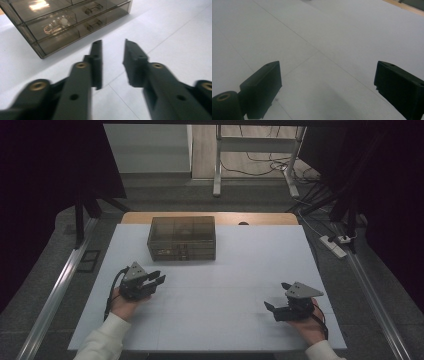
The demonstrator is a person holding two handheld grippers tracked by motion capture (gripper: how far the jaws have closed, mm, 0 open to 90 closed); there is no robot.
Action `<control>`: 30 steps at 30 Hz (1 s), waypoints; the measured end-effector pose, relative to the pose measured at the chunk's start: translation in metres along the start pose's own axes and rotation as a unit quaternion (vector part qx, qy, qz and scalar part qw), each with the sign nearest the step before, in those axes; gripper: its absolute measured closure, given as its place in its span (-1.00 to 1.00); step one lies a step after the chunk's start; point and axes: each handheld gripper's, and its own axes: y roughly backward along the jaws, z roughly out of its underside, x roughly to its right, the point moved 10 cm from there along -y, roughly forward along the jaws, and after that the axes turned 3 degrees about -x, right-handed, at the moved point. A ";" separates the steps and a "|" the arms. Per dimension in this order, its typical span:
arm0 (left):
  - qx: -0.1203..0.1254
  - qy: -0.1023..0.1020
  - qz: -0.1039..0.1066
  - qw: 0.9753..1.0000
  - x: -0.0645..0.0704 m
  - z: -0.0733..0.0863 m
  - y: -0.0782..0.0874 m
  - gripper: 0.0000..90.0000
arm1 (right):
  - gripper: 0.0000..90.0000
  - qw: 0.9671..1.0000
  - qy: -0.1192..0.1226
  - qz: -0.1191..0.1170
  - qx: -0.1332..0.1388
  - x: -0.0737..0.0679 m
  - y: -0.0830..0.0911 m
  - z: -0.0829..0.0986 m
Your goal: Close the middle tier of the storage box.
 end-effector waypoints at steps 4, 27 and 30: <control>-0.007 0.006 0.009 1.000 0.005 0.008 0.006 0.09 | -0.84 1.000 0.001 0.000 -0.002 0.000 0.000 0.000; -0.023 0.012 0.010 1.000 0.016 0.048 0.028 -0.41 | -0.84 1.000 -0.003 0.006 0.001 0.003 0.001 0.001; -0.023 0.011 0.009 1.000 0.016 0.048 0.027 -0.42 | -0.84 1.000 -0.004 0.006 -0.001 0.003 0.002 0.001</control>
